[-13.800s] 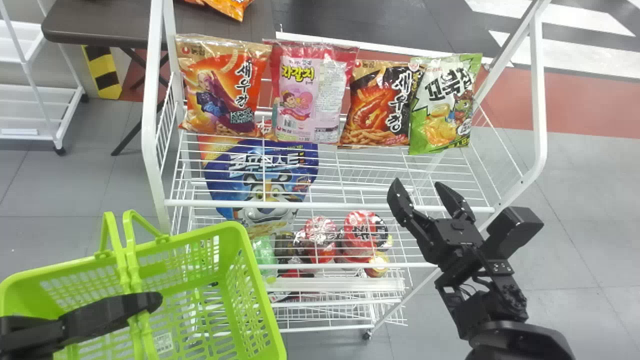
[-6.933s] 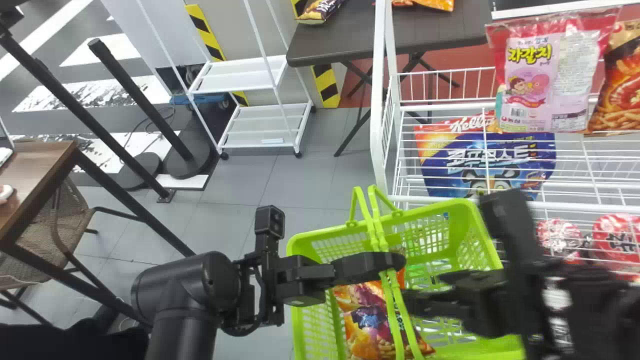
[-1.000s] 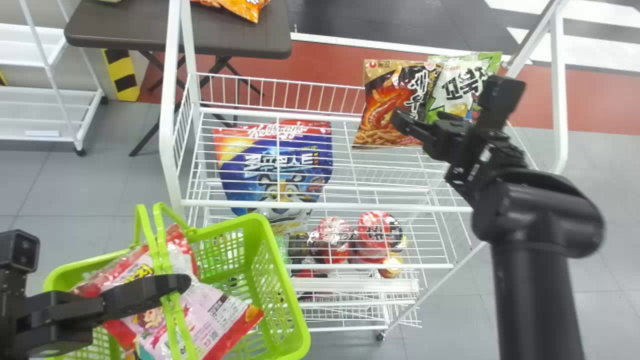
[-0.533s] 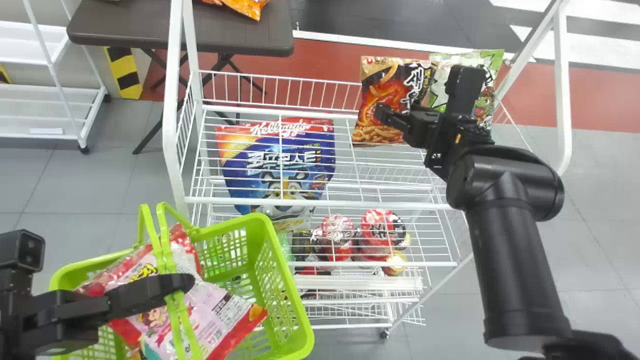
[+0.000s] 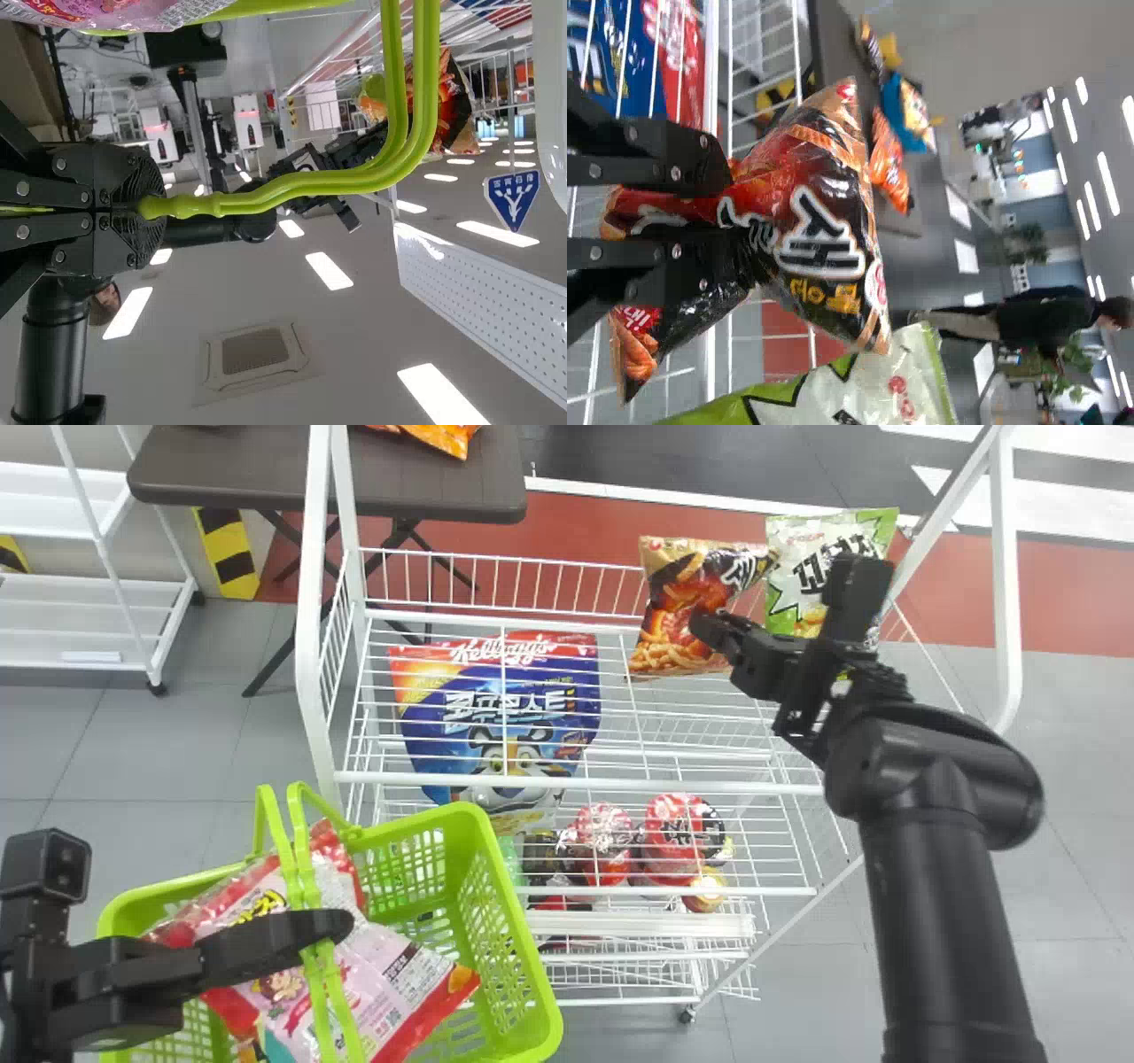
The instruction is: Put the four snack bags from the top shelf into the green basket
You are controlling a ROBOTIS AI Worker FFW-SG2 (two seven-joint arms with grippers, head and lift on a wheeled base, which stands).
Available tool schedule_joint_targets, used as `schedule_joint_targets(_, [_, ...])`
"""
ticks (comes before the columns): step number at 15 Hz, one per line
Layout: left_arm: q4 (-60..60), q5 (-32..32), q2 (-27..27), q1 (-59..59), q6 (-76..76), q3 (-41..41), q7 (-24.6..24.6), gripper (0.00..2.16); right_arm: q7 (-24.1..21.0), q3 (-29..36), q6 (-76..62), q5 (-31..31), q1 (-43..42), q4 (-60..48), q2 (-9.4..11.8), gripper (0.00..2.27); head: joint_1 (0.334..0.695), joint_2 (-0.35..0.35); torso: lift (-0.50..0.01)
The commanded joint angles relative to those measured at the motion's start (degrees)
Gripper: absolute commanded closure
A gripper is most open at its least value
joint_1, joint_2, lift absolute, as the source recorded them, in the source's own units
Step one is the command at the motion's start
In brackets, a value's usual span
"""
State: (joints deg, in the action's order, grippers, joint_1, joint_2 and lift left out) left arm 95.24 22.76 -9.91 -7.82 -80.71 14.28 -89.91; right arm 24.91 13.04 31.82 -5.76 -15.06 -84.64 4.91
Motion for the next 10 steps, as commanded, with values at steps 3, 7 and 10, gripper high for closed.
schedule_joint_targets(3, [0.03,0.0,-0.03,0.18,-0.29,-0.04,-0.66,2.15,0.4,2.25,16.66,-7.25,9.7,-22.15,0.01,2.25,0.695,-0.173,0.0])
schedule_joint_targets(7, [-0.06,0.0,0.06,0.35,-0.29,-0.04,-0.66,2.15,0.4,4.72,34.41,-16.65,20.16,-41.66,-0.07,2.25,0.695,-0.16,0.0])
schedule_joint_targets(10, [-0.23,0.0,0.15,0.62,-0.29,-0.04,-0.66,2.15,0.4,8.5,53.39,-28.78,24.56,-50.89,-0.16,2.25,0.695,-0.12,0.0])
